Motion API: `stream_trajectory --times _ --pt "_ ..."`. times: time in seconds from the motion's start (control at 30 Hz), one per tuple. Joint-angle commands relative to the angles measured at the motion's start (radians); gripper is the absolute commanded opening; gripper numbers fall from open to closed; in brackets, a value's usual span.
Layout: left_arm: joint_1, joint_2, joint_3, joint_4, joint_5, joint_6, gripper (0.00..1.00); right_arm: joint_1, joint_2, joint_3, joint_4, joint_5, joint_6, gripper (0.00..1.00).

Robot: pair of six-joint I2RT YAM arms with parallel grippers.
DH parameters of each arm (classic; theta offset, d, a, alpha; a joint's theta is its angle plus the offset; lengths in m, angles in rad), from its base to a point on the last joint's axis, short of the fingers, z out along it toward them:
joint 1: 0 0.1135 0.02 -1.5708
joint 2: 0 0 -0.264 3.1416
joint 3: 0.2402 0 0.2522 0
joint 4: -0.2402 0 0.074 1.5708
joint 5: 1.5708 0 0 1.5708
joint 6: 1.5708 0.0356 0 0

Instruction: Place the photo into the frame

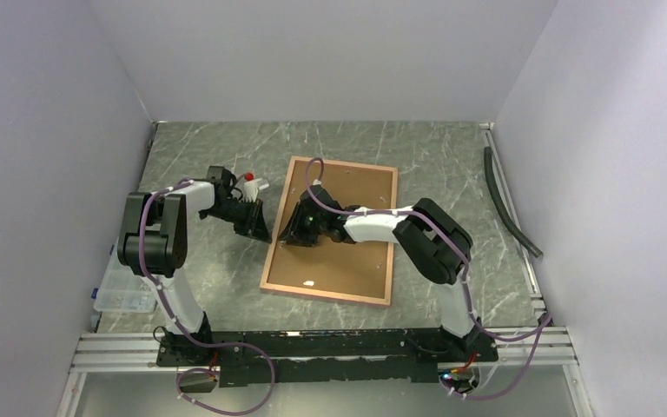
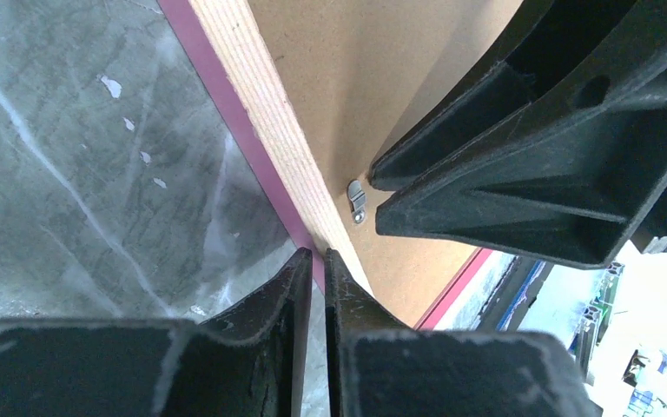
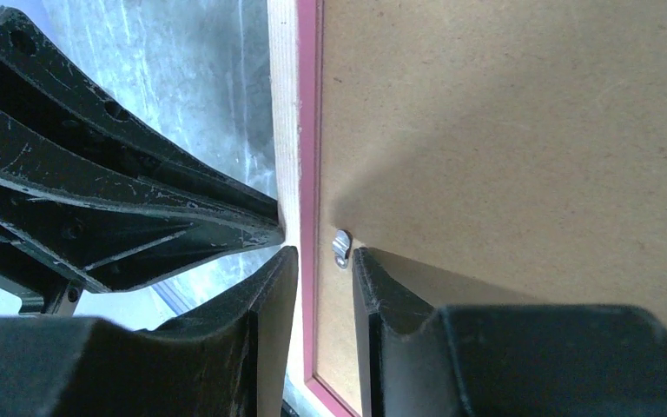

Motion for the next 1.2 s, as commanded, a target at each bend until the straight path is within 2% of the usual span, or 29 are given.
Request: stream_trajectory --times 0.0,1.17 --pt "0.001 0.022 0.017 0.018 -0.024 0.027 0.15 0.016 0.027 0.037 0.008 -0.012 0.009 0.34" --pt "0.0 0.02 0.025 0.023 -0.019 0.022 0.11 0.018 0.066 0.078 0.025 -0.049 -0.004 0.31"
